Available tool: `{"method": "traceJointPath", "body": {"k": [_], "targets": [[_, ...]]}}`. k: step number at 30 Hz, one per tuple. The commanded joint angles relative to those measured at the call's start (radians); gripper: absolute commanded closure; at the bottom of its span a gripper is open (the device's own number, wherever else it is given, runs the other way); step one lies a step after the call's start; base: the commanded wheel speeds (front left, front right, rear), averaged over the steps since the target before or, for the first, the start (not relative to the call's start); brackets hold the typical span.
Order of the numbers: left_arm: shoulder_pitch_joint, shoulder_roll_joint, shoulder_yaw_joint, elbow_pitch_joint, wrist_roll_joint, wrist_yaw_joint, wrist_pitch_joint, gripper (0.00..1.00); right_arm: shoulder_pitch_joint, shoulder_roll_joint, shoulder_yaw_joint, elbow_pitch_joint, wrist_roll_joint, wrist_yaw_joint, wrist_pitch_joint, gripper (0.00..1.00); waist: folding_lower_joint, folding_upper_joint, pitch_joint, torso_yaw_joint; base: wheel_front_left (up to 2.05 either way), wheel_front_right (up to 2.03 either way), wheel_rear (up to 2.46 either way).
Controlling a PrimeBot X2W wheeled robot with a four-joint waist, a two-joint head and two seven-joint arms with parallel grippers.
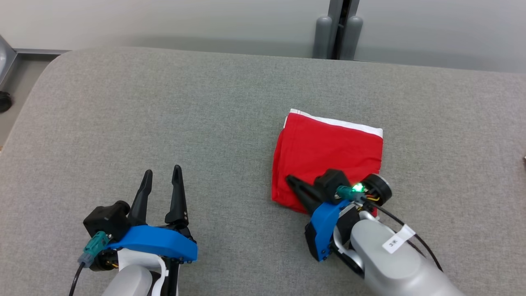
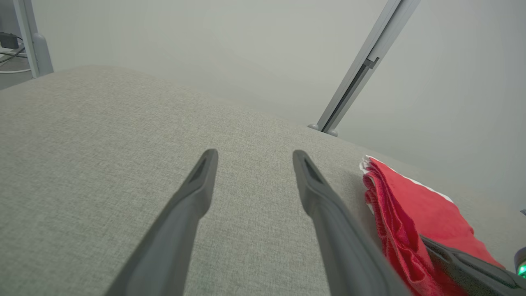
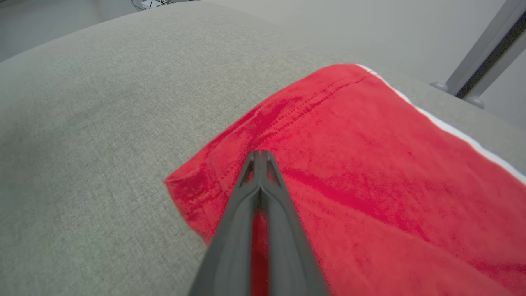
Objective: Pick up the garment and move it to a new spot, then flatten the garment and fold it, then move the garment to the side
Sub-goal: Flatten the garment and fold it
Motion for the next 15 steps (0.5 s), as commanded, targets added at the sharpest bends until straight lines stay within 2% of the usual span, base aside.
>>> {"method": "traceJointPath", "body": {"k": [1, 7, 14, 15], "targets": [[-0.015, -0.003, 0.006, 0.004, 0.006, -0.004, -0.005, 0.00, 0.002, -0.002, 0.041, -0.008, 0.018, 0.000, 0.013, 1.00, -0.0001, 0.0000, 0.003, 0.006, 0.00, 0.00, 0.00], [-0.010, -0.008, 0.017, 0.010, 0.008, -0.007, -0.005, 0.00, -0.006, -0.002, 0.149, -0.006, 0.047, 0.000, 0.037, 1.00, -0.0001, 0.0000, 0.005, 0.002, 0.00, 0.00, 0.00], [-0.004, -0.008, 0.044, 0.015, 0.017, -0.013, -0.005, 0.00, -0.015, -0.001, 0.173, -0.057, 0.041, 0.000, -0.028, 1.00, -0.0001, 0.0000, -0.009, -0.037, 0.00, 0.00, 0.00], [-0.002, -0.007, 0.049, 0.014, 0.020, -0.014, -0.005, 0.00, -0.010, -0.001, 0.171, -0.072, 0.040, 0.000, -0.035, 0.92, -0.0001, 0.0000, -0.012, -0.043, 0.00, 0.00, 0.00]]}}
